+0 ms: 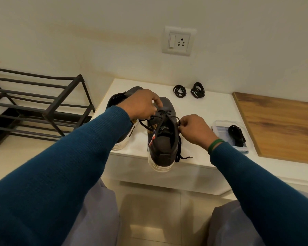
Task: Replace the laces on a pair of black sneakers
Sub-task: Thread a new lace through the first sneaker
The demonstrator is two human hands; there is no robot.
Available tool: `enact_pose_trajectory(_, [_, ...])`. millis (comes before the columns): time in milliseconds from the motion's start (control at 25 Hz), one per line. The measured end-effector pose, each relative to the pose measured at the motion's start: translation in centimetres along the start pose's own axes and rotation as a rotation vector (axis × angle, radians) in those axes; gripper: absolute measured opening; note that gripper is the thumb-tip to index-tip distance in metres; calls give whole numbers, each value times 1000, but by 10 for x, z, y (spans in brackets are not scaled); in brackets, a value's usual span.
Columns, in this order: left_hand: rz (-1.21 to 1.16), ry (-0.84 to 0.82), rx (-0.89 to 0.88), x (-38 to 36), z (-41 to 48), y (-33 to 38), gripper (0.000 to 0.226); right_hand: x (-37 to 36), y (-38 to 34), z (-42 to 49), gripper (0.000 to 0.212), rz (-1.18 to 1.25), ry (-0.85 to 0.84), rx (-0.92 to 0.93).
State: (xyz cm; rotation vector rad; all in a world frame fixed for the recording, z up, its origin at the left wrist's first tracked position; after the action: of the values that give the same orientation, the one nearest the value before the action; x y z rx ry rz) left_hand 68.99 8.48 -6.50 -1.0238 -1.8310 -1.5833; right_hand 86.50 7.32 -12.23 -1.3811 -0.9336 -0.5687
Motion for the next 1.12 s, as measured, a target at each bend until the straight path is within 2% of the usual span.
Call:
enact_pose_trajectory(80, [-100,26,-1,3,0,0,19,20,-8,0,24,-68,178,7])
enact_pose_trajectory(160, [-128,41,1,4,1,0,14,37,-31,-6,29,-44,319,147])
enact_pose_trajectory(240, [-109,33,2,1,3,0,14,31,-55,-15,30,-1,255,289])
enact_pose_trajectory(360, [-107,32,18,-2,4,-2,15,6,-63,-22,27,-129,95,302])
enact_pose_trajectory(440, [-106,30,7,-3,3,2,13,5,-56,-21,23,-148,92,252])
enact_pose_trajectory(480, [-108,25,-7,-4,1,4,12,6,-50,-18,23,-43,86,200])
enact_pose_trajectory(640, [-184,-30,-83,-13,-6,23,11,-3,-5,-20,18,739,-17,-202])
enact_pose_trajectory(720, [-150,-50,-111,-19,-8,30,11,-9,7,-24,20,918,-49,-301])
enact_pose_trajectory(800, [-119,14,-106,-13,-6,31,13,-11,12,-23,22,979,-64,-319])
enact_pose_trajectory(880, [-220,129,-26,5,-1,17,14,-11,12,-22,23,966,-72,-301])
enact_pose_trajectory(1000, [-478,63,111,2,1,-1,11,-13,8,-19,22,913,-98,-261])
enact_pose_trajectory(1120, [-339,5,38,-10,-1,11,9,-13,8,-18,21,889,-117,-256])
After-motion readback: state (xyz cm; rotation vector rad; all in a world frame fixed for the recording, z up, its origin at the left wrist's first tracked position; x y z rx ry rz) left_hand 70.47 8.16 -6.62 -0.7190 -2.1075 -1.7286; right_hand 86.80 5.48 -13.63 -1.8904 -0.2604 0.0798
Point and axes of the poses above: each hand's wrist, its own z-axis towards the middle knuckle, its own x-axis out of the back of the hand, y = z × x, the point moved 10 cm from there along z, towards the middle knuckle, and after that the axes turned 7 degrees about x, right-handed, at the moved point
